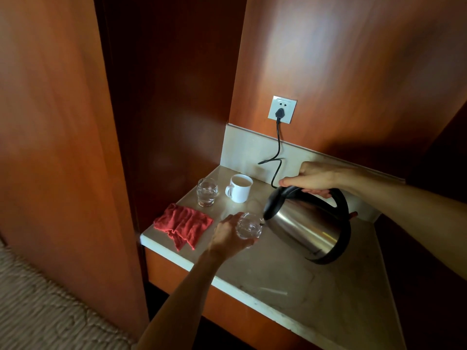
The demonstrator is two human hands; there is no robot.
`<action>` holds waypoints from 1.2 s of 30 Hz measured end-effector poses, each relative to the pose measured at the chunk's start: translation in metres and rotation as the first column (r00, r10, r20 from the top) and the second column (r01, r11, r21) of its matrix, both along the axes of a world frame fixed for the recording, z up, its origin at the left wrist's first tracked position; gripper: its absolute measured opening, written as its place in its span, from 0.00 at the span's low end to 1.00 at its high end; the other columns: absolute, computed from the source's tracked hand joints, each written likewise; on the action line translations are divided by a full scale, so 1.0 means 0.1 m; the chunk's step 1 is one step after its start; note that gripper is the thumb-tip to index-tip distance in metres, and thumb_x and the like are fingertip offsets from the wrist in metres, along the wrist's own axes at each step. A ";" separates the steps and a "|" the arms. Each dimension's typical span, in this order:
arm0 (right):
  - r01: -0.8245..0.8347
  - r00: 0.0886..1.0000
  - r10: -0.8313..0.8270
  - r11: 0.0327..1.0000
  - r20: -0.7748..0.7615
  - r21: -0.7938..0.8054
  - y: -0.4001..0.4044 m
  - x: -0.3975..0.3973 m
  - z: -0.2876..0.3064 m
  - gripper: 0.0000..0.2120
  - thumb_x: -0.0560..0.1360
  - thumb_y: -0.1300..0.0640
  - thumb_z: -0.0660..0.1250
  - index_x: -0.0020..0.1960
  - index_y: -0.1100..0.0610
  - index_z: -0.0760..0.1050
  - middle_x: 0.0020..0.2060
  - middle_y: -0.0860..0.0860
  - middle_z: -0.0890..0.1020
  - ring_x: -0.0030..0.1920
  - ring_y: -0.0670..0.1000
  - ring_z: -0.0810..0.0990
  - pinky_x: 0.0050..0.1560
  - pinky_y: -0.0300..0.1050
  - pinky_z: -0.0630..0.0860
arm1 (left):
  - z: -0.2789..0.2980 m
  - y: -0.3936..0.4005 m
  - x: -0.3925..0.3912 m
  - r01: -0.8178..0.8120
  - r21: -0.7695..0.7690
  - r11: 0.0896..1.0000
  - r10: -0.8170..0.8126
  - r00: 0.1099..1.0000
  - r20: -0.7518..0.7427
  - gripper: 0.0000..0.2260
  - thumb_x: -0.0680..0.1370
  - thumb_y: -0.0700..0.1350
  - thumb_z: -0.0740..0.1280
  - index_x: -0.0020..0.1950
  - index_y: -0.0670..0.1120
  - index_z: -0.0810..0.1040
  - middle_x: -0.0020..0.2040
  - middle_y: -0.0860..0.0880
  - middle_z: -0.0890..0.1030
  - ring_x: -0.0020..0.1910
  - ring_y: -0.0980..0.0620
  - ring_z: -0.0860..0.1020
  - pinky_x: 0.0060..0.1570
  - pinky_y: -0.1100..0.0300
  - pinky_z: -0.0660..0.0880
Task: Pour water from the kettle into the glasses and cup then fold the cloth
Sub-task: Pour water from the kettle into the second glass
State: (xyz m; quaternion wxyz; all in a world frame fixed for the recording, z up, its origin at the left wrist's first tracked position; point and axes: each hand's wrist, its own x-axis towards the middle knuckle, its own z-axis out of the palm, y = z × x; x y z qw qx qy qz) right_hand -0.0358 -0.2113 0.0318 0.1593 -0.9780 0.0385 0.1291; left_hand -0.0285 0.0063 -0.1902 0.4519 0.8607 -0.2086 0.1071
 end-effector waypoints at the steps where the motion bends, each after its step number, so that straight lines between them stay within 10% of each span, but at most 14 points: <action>1: 0.000 1.000 0.000 1.000 0.006 -0.004 0.00 0.00 0.00 0.30 0.73 0.32 0.68 0.25 0.52 0.66 0.25 0.55 0.66 0.22 0.52 0.63 0.28 0.43 0.64 | 0.00 0.00 0.00 -0.002 0.005 1.000 0.002 1.000 0.002 0.30 0.62 0.52 0.81 0.62 0.52 0.78 0.53 0.50 0.83 0.48 0.52 0.81 0.47 0.68 0.72; 9: 0.058 0.998 -0.057 0.998 -0.033 0.032 -0.09 -0.04 0.01 0.33 0.73 0.30 0.64 0.33 0.61 0.76 0.20 0.50 0.65 0.19 0.51 0.62 0.29 0.50 0.74 | -0.03 -0.02 0.02 -0.003 0.030 1.000 0.003 1.000 -0.022 0.31 0.62 0.52 0.81 0.63 0.53 0.77 0.54 0.52 0.82 0.48 0.53 0.81 0.47 0.68 0.71; 13: 0.209 0.975 -0.220 0.943 0.015 0.258 -0.37 -0.05 -0.07 0.31 0.78 0.32 0.61 0.31 0.56 0.68 0.20 0.49 0.61 0.19 0.49 0.58 0.26 0.42 0.60 | -0.02 -0.03 0.01 -0.003 0.018 1.000 0.004 1.000 -0.015 0.31 0.63 0.52 0.81 0.64 0.52 0.77 0.52 0.54 0.81 0.45 0.56 0.78 0.47 0.68 0.71; 21: 0.268 0.710 -0.672 0.533 0.209 0.803 -0.87 -0.15 -0.52 0.26 0.75 0.39 0.68 0.30 0.58 0.71 0.24 0.54 0.68 0.21 0.52 0.64 0.24 0.41 0.63 | -0.03 -0.04 0.02 0.001 0.027 1.000 -0.001 1.000 0.003 0.29 0.62 0.53 0.80 0.62 0.54 0.77 0.53 0.55 0.82 0.45 0.61 0.78 0.45 0.77 0.69; 27: 0.300 0.484 -0.858 0.348 0.173 0.888 -0.91 -0.06 -0.82 0.26 0.74 0.36 0.70 0.33 0.58 0.74 0.26 0.54 0.74 0.25 0.53 0.70 0.30 0.44 0.70 | -0.12 -0.06 0.09 0.007 0.007 1.000 -0.006 0.999 -0.033 0.33 0.61 0.56 0.80 0.64 0.54 0.76 0.55 0.53 0.82 0.48 0.56 0.82 0.50 0.60 0.80; 36: 0.341 0.437 -0.872 0.386 0.219 0.857 -0.91 0.08 -1.15 0.27 0.75 0.36 0.70 0.33 0.59 0.77 0.30 0.55 0.78 0.30 0.54 0.75 0.36 0.46 0.72 | -0.21 -0.07 0.17 0.006 -0.003 1.000 -0.006 0.998 -0.068 0.39 0.59 0.61 0.77 0.66 0.61 0.65 0.56 0.53 0.81 0.49 0.54 0.82 0.50 0.55 0.81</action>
